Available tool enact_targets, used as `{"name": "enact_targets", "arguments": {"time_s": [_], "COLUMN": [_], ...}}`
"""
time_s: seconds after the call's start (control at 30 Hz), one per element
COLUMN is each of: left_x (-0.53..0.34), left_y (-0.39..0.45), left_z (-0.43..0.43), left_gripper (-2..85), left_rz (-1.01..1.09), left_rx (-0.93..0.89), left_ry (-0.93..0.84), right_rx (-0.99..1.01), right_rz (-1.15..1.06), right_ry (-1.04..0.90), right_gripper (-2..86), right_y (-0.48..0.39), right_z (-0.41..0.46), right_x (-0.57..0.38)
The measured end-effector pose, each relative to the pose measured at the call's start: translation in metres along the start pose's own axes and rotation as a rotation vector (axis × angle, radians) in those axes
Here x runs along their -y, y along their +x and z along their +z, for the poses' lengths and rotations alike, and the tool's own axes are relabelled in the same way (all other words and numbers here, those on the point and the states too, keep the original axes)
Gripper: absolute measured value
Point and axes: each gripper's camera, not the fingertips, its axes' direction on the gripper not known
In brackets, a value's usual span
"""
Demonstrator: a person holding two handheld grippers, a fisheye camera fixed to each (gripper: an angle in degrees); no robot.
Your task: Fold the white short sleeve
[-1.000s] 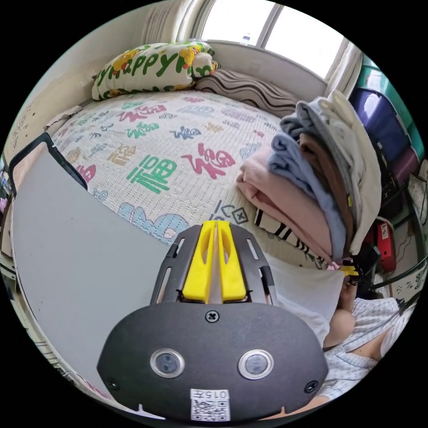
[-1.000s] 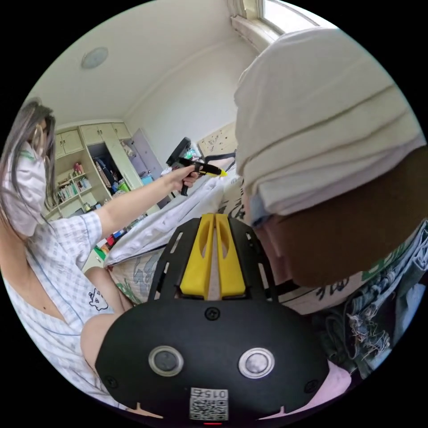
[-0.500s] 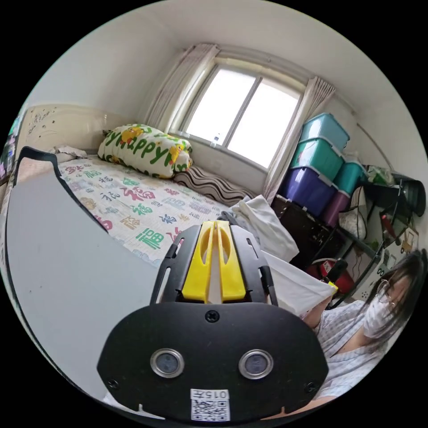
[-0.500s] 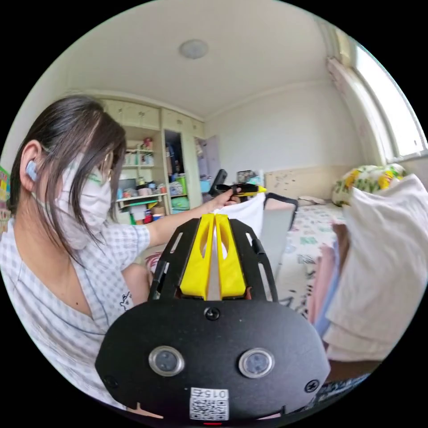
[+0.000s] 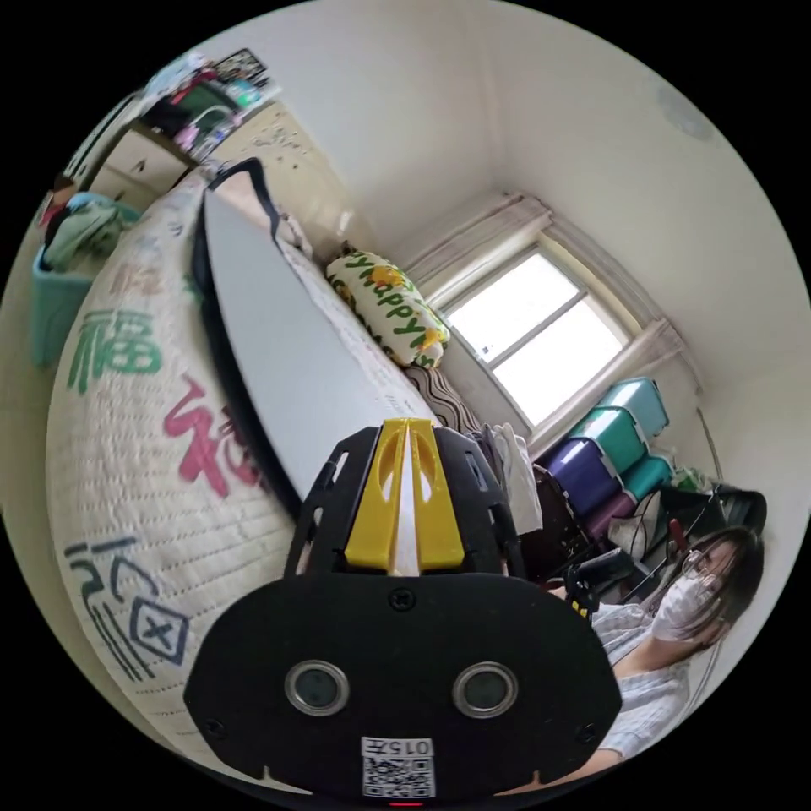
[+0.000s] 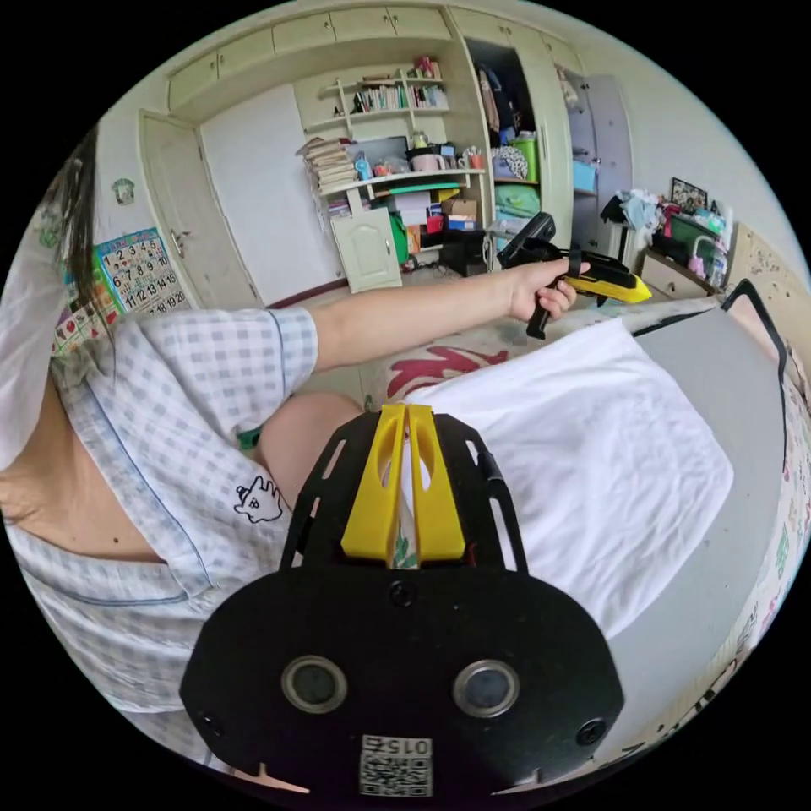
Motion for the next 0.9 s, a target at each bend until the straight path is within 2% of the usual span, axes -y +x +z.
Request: {"name": "enact_targets", "arguments": {"time_s": [0.13, 0.2, 0.27, 0.43, 0.47, 0.6, 0.67, 0.77, 0.9], "left_x": [-0.015, -0.014, -0.012, -0.006, -0.005, 0.004, 0.011, 0.020, 0.039], "left_y": [-0.035, -0.025, -0.006, 0.017, 0.023, 0.051, 0.075, 0.104, 0.127], "left_z": [-0.013, -0.013, -0.006, 0.013, 0.018, 0.046, 0.077, 0.123, 0.175], "left_gripper": [0.3, 0.9, 3.1, 5.9, 6.2, 7.5, 8.6, 10.4, 11.4], "left_rz": [-0.089, -0.040, 0.032, 0.108, 0.123, 0.205, 0.287, 0.382, 0.415], "left_rx": [-0.148, -0.119, -0.008, 0.074, 0.098, 0.187, 0.257, 0.329, 0.348], "left_ry": [0.071, 0.046, -0.020, -0.103, -0.120, -0.222, -0.340, -0.452, -0.503], "right_rx": [-0.038, -0.080, -0.099, 0.180, 0.174, -0.025, -0.175, -0.337, -0.407], "right_rz": [-0.031, -0.056, -0.073, -0.172, -0.162, -0.032, 0.057, 0.099, 0.075], "right_ry": [-0.113, -0.130, -0.101, -0.122, -0.098, 0.033, 0.059, 0.014, -0.065], "right_gripper": [0.4, 1.0, 2.4, 7.2, 7.8, 8.2, 8.3, 9.3, 10.2], "right_y": [-0.013, -0.020, -0.026, -0.033, -0.031, -0.018, -0.011, -0.012, -0.017], "right_z": [0.032, 0.037, 0.034, 0.025, 0.018, -0.013, -0.026, -0.025, -0.008], "right_x": [0.017, 0.023, 0.027, 0.030, 0.028, 0.006, -0.013, -0.026, -0.025]}}
